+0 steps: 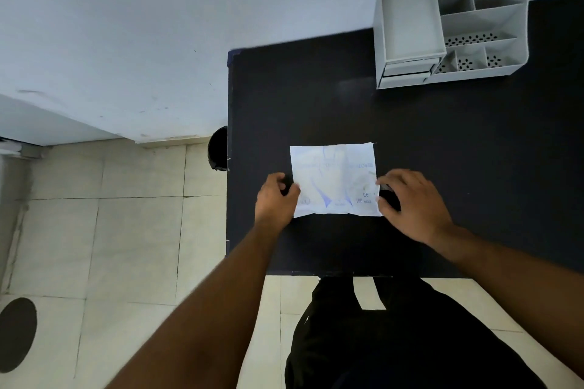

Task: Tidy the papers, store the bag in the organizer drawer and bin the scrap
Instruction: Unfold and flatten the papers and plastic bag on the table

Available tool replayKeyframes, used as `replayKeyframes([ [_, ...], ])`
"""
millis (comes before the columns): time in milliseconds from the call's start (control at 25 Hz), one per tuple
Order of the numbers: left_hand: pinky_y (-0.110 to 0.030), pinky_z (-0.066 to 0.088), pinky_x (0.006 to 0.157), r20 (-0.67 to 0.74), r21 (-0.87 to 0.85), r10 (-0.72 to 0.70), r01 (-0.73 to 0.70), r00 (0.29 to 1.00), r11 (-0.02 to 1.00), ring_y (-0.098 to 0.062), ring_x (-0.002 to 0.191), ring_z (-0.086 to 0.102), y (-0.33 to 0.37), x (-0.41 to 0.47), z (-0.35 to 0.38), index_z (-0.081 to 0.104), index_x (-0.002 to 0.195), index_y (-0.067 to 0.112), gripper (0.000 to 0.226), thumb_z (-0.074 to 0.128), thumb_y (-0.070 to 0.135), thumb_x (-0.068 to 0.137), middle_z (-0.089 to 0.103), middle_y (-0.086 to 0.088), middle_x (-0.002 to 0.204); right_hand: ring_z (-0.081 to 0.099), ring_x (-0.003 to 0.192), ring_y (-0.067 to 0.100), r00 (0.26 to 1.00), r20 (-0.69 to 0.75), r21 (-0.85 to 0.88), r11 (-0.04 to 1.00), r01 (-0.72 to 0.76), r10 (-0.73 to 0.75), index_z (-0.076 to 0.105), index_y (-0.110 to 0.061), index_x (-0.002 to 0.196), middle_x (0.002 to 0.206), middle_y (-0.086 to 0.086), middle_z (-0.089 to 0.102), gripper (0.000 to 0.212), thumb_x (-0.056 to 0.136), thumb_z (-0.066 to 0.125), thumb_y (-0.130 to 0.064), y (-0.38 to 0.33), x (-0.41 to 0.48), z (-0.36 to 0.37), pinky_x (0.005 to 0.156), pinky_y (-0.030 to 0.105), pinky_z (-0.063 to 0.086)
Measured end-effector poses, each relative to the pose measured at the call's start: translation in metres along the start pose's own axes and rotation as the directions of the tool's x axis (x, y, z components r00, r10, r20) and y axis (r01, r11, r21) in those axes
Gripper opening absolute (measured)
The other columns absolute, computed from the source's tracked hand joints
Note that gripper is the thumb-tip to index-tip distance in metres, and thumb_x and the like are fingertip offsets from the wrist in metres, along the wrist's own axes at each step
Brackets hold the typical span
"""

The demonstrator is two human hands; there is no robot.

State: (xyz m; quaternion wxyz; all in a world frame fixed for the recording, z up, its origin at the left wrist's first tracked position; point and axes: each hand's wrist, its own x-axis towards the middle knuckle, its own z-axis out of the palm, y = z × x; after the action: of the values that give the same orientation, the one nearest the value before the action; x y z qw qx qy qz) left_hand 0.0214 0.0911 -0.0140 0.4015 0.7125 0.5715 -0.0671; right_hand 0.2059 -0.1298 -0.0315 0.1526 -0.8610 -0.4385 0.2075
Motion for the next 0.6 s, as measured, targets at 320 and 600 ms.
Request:
replayKeyframes([
  [320, -0.023, 0.053, 0.064, 0.017, -0.189, -0.167, 0.168, 0.986, 0.968, -0.015, 0.083, 0.069, 0.036, 0.01, 0.003, 0.072, 0.087, 0.017, 0.01, 0.073, 0.027, 0.091, 0.074, 0.001, 0.096, 0.069, 0.098, 0.019, 0.842, 0.176, 0.35, 0.767, -0.537, 0.509, 0.076, -0.027, 0.102, 0.096, -0.007, 0.076, 0.017, 0.086, 0.069, -0.029, -0.008, 0.041, 0.002, 0.081, 0.029, 0.051],
  [600, -0.024, 0.06, 0.068, 0.076, -0.326, 0.174, -0.14, 0.982, 0.935, -0.015, 0.08, 0.074, 0.087, -0.028, -0.019, 0.071, 0.08, 0.015, 0.015, 0.079, 0.026, 0.087, 0.075, 0.002, 0.084, 0.07, 0.087, 0.011, 0.82, 0.137, 0.565, 0.636, -0.526, 0.556, 0.076, -0.025, 0.085, 0.084, -0.011, 0.074, 0.003, 0.084, 0.075, -0.027, -0.008, 0.035, -0.008, 0.086, 0.034, 0.056],
])
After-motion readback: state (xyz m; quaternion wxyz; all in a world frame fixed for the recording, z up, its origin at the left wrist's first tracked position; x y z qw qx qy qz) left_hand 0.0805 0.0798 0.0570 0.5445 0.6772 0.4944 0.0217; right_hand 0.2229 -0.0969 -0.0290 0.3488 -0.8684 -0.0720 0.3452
